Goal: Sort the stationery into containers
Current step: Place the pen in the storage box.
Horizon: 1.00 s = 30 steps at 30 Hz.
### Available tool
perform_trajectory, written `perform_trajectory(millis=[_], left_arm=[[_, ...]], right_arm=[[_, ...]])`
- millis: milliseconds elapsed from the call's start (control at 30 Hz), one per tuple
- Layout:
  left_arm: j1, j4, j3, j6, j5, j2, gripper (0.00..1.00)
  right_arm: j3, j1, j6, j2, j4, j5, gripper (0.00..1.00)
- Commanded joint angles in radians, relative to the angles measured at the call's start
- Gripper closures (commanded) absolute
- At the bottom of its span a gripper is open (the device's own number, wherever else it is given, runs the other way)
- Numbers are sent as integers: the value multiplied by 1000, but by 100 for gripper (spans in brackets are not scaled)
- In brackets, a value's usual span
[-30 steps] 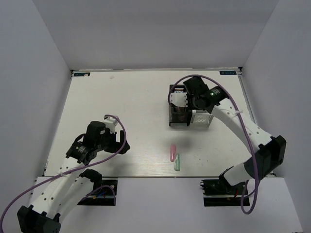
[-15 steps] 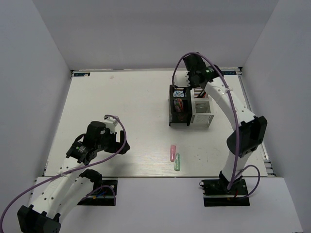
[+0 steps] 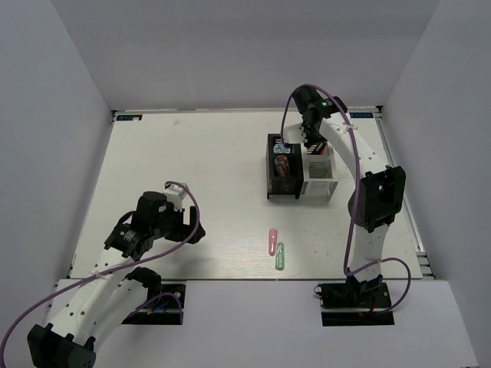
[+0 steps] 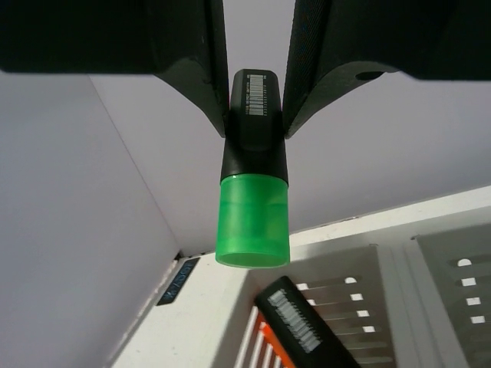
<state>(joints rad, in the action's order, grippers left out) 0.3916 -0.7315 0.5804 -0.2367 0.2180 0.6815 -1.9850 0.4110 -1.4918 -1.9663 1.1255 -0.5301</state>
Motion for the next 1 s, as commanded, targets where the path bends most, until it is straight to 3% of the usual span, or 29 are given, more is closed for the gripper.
perform_trajectory(millis=[0,667,900,933,967], left_arm=[[-5,18,-5,11,9,-2,0],[-5,21,-5,11,12,-2,0],[-4,21,-7,11,14,1,0],[-2,20,-5,13,15,1,0],[-5,23,-7,13,14,0,0]], right_arm=[[28,-11,-225,0,50,-36,100],[41,-5,-174,-80,3,5,100],[31,-6,-145,-89,-4,42,75],[32,-5,-142,-89,-10,41,61],[29,-6,-137,-88,-12,42,56]])
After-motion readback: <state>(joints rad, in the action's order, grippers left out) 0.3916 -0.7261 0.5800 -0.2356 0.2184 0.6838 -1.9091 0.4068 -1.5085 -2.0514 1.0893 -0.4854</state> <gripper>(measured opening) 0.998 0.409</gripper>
